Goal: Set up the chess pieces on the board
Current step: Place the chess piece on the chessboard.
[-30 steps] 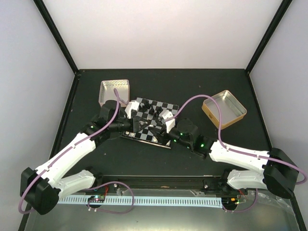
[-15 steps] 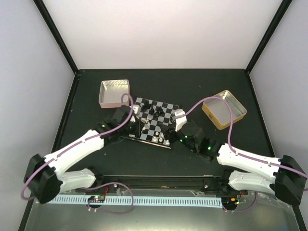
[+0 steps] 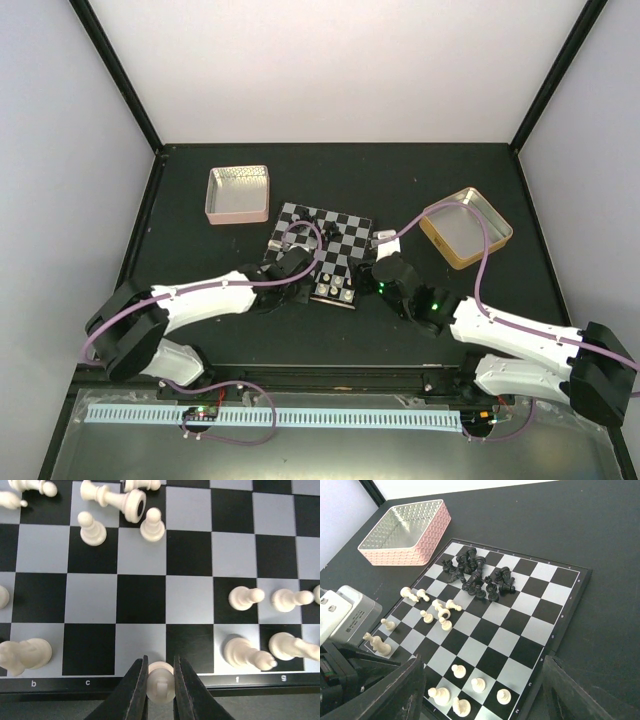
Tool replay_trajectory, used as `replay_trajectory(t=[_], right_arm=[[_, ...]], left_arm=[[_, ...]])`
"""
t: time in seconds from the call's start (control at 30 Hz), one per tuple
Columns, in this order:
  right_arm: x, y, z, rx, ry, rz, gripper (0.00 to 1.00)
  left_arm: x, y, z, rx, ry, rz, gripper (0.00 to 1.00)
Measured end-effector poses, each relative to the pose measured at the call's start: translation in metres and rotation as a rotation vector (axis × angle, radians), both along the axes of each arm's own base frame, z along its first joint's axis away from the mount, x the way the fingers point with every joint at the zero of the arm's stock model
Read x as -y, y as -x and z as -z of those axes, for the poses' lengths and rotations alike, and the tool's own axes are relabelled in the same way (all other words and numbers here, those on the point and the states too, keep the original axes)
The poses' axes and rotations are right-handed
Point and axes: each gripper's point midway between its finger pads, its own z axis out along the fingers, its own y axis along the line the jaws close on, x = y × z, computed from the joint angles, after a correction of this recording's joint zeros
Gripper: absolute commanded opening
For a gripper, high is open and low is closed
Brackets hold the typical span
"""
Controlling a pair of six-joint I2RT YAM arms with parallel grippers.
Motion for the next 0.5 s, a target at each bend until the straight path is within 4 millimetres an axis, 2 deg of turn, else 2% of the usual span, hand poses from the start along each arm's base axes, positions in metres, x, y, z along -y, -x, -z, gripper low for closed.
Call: replay_trajectory(t=[0.17, 0.5], right_arm=[[0.000, 0.000, 0.000, 0.001, -0.001, 0.000, 0.65], [0.006, 0.004, 0.005, -0.008, -0.006, 0.005, 0.65]], left_arm=[[0.001, 0.000, 0.009, 0.009, 0.016, -0.019, 0.10], [0.018, -0.001, 0.009, 0.051, 0.068, 0.010, 0.13]])
